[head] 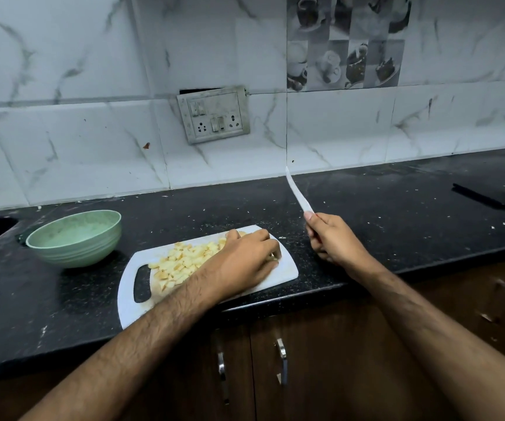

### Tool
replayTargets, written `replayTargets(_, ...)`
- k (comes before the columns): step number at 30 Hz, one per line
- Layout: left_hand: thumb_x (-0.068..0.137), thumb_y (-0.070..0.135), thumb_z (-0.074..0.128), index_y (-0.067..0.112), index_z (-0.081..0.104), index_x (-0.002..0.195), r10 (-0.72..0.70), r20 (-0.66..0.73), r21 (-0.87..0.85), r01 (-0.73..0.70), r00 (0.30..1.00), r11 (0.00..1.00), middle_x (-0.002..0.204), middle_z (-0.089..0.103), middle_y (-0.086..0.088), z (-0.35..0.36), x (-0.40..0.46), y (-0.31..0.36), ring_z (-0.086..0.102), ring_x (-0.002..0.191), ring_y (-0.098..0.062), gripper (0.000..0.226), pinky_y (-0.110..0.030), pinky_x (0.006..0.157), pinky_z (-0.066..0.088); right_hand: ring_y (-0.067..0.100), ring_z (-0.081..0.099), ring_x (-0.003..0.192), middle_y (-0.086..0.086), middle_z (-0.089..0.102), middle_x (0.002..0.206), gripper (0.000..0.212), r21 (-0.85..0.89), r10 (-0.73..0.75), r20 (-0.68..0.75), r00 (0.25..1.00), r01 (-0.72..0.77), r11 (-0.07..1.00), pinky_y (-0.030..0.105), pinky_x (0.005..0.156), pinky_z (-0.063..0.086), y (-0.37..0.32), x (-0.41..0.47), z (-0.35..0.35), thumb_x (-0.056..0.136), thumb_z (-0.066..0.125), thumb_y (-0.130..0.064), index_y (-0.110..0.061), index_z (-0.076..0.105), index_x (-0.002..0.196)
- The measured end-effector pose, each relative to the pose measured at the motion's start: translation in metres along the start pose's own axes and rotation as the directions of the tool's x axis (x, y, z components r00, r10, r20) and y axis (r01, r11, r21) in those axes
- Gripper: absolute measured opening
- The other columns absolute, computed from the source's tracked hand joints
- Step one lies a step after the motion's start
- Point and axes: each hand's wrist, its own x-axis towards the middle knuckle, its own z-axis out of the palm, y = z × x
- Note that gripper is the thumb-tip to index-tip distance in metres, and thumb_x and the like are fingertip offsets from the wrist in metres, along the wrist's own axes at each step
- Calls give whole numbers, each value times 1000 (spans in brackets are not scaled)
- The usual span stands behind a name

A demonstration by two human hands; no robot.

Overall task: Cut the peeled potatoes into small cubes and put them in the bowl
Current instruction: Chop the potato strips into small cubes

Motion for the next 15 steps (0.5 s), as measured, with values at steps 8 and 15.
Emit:
replayTargets(8, 91, 16, 57, 20, 63, 87, -95, -16, -123, 93, 995, 988, 94, 59, 7, -3, 12, 3, 54, 87, -9, 8, -41, 87, 44, 9, 22, 38, 0, 30, 49, 39, -33, -30, 25, 999, 31, 999, 18, 37, 19, 6, -2, 1, 104, 44, -37, -10, 45, 76)
replayTargets(15, 80, 11, 62, 24, 58, 74, -6, -84, -172, -9, 996, 985, 78, 57, 10, -9, 11, -3, 54, 74, -9, 14, -37, 74, 49, 11, 24, 39, -1, 33, 48, 40, -48, -37, 25, 999, 38, 998, 19, 37, 21, 6, -2, 0, 104, 45, -40, -11, 46, 75)
